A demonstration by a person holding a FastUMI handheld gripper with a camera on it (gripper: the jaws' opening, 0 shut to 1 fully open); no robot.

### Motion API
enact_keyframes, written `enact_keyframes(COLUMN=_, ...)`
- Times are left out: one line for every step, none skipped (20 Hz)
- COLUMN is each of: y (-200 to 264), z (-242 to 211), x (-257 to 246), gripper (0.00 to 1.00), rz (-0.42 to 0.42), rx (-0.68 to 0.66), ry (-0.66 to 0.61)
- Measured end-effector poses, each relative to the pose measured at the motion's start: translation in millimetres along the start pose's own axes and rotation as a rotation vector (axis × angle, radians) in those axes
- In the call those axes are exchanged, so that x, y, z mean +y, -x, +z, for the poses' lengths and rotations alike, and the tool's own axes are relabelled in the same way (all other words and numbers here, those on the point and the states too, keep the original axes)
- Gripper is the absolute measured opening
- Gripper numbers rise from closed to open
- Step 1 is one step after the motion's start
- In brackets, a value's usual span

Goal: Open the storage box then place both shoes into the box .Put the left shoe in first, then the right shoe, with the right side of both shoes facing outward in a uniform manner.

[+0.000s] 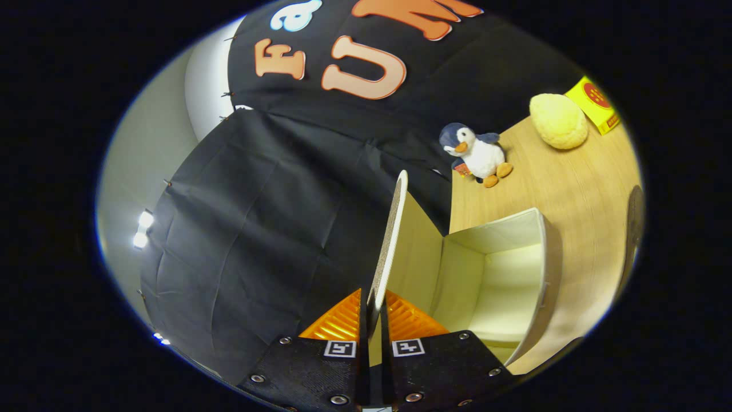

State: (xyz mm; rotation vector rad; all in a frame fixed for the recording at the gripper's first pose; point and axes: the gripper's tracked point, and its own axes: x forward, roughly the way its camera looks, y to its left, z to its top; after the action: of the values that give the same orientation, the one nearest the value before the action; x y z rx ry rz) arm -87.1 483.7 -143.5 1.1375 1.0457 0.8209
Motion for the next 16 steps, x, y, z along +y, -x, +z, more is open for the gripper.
enact_keyframes(y=-5.0, z=-0.6, x=-0.8, gripper=0.09, rz=0.0, rx=0.009, ry=0.011)
enact_keyframes(y=-14.7, z=-3.2, x=6.8, gripper=0.1, rz=-0.005, rx=0.016, ry=0.019)
enact_keyframes(y=-24.9, z=-4.6, x=13.9, gripper=0.1, rz=-0.009, rx=0.024, ry=0.024)
enact_keyframes(y=-34.7, z=-6.0, x=18.7, gripper=0.11, rz=-0.013, rx=0.031, ry=0.029)
enact_keyframes(y=-45.4, z=-7.9, x=21.8, gripper=0.11, rz=-0.018, rx=0.033, ry=0.037)
enact_keyframes(y=-52.1, z=-10.8, x=24.6, gripper=0.11, rz=-0.023, rx=0.037, ry=0.047)
enact_keyframes(y=-59.2, z=-15.3, x=25.5, gripper=0.11, rz=-0.026, rx=0.054, ry=0.053)
enact_keyframes(y=-65.9, z=-20.1, x=27.3, gripper=0.11, rz=-0.023, rx=0.073, ry=0.051)
enact_keyframes(y=-75.1, z=-24.5, x=30.1, gripper=0.11, rz=-0.019, rx=0.091, ry=0.051)
enact_keyframes(y=-82.9, z=-33.9, x=35.5, gripper=0.12, rz=-0.029, rx=0.1, ry=0.062)
enact_keyframes(y=-91.2, z=-35.9, x=34.5, gripper=0.17, rz=-0.045, rx=0.104, ry=0.083)
enact_keyframes(y=-98.4, z=-39.3, x=31.5, gripper=0.22, rz=-0.06, rx=0.112, ry=0.106)
enact_keyframes(y=-103.6, z=-42.6, x=26.9, gripper=0.36, rz=-0.077, rx=0.127, ry=0.126)
enact_keyframes(y=-108.2, z=-46.9, x=24.0, gripper=0.4, rz=-0.088, rx=0.137, ry=0.141)
enact_keyframes(y=-109.0, z=-48.6, x=19.8, gripper=0.49, rz=-0.098, rx=0.146, ry=0.151)
enact_keyframes(y=-105.9, z=-49.1, x=15.9, gripper=0.55, rz=-0.107, rx=0.148, ry=0.165)
